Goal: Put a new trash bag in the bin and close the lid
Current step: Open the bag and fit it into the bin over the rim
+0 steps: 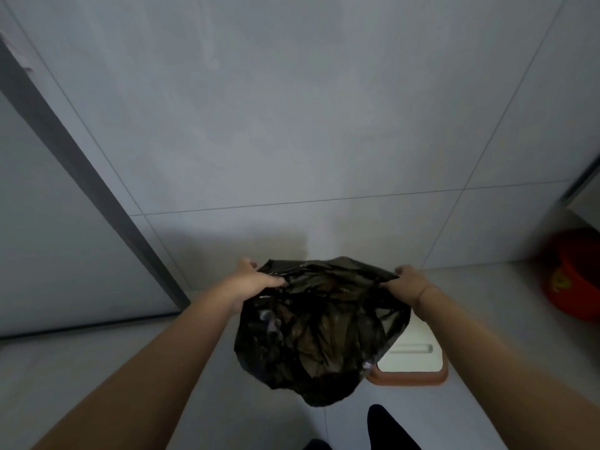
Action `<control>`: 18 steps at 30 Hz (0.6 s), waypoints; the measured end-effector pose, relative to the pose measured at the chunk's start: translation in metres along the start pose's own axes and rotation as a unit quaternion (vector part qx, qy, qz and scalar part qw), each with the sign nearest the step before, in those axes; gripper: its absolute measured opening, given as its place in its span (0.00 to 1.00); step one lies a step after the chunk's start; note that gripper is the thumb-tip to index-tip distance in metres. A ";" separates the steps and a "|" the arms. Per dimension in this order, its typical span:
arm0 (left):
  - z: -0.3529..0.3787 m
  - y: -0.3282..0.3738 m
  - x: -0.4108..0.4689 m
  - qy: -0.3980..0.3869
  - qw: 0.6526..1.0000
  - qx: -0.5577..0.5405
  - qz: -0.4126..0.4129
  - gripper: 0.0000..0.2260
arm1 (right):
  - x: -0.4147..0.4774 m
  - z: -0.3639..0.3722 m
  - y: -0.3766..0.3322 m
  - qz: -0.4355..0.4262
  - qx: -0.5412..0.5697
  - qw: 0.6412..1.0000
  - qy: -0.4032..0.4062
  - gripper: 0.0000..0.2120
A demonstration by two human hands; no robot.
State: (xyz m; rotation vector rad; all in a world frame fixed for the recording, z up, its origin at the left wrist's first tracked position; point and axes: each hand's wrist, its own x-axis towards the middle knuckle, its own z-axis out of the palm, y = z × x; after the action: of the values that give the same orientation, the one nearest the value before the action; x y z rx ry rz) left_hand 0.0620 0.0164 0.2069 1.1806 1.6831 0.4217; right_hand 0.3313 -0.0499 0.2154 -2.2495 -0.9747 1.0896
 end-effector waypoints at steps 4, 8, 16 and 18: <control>0.021 0.001 0.007 0.028 0.998 0.008 0.060 0.16 | -0.039 0.030 -0.009 -0.329 -0.089 0.912 0.227 0.16; 0.033 0.001 0.016 0.023 0.991 -0.018 0.134 0.07 | -0.050 0.094 0.010 -0.389 -0.270 0.878 -0.067 0.22; 0.018 -0.002 0.052 -0.022 0.973 -0.226 0.041 0.10 | 0.012 0.122 0.003 -0.209 -0.556 0.803 -0.039 0.49; 0.017 -0.014 0.059 -0.072 0.982 -0.168 -0.035 0.16 | 0.025 0.133 0.004 -0.219 -0.564 0.795 -0.045 0.46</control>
State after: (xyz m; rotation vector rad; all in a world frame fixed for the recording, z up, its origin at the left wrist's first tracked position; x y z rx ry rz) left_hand 0.0682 0.0559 0.1583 0.8795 1.4557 0.5397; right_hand 0.2365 -0.0208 0.1229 -2.4851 -2.5269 0.3710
